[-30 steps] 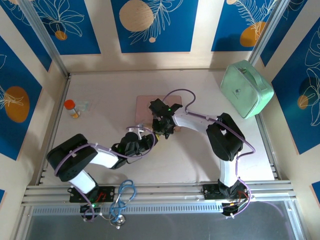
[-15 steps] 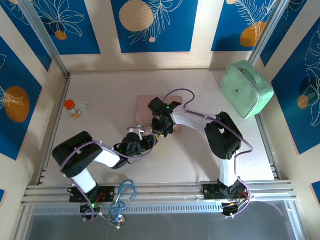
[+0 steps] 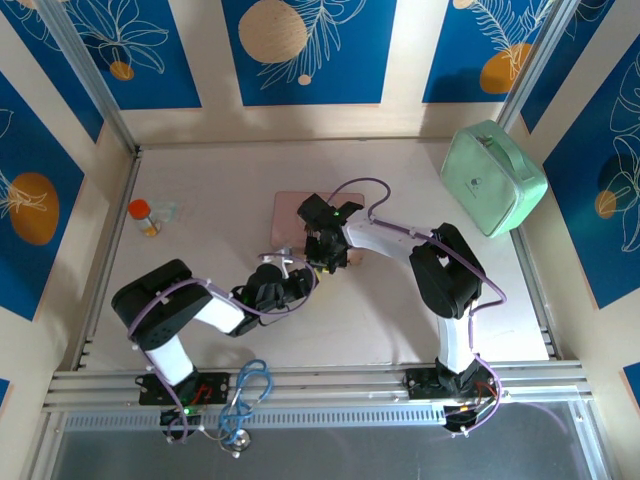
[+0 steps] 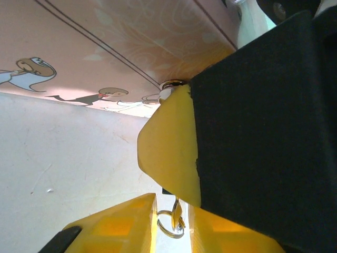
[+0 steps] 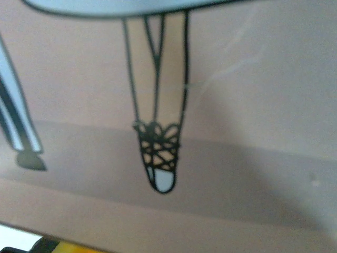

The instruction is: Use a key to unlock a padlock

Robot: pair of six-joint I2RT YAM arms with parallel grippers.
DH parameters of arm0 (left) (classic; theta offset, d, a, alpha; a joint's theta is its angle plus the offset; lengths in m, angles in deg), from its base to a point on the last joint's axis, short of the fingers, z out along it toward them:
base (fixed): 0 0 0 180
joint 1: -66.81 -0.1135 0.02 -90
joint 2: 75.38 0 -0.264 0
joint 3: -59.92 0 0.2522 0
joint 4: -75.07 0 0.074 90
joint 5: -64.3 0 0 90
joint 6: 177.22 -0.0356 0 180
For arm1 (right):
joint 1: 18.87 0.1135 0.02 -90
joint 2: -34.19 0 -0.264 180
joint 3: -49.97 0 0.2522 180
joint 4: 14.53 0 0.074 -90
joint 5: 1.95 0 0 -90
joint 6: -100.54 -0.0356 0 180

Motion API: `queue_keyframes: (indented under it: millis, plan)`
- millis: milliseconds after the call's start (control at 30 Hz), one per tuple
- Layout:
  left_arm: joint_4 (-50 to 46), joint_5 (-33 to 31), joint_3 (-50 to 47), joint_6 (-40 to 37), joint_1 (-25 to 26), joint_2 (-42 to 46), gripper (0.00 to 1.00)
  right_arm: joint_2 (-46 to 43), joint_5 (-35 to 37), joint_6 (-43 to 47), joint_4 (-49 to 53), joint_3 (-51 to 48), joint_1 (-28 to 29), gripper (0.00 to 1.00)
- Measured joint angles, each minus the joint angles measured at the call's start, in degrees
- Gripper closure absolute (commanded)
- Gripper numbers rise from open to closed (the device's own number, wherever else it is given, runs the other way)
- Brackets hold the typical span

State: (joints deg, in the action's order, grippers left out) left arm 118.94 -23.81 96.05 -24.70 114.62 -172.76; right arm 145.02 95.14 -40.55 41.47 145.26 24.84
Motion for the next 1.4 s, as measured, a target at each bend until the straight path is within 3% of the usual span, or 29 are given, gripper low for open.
queue_keyframes:
  millis: [167, 367, 900, 1167, 1400]
  plan:
    - [-0.04, 0.2, 0.35, 0.09, 0.02, -0.07, 0.82, 0.0, -0.02, -0.09, 0.02, 0.0, -0.04, 1.0]
    - [0.0, 0.66, 0.9, 0.22, 0.11, -0.85, 0.8, 0.0, -0.26, -0.68, 0.07, 0.0, -0.22, 1.0]
    - [-2.08, 0.72, 1.75, 0.28, 0.11, -0.7, 0.99, 0.09, -0.2, -1.51, 0.02, 0.0, -0.24, 1.0]
    - [-11.96, -1.18, 4.24, -1.81, 0.7, 2.84, 1.0, 0.09, -0.28, -2.19, -0.15, 0.0, -0.22, 1.0]
    - [-23.76, -8.98, 8.28, -7.43, 4.2, 5.51, 1.0, 0.15, -0.52, -2.64, 0.13, 0.0, -0.22, 1.0]
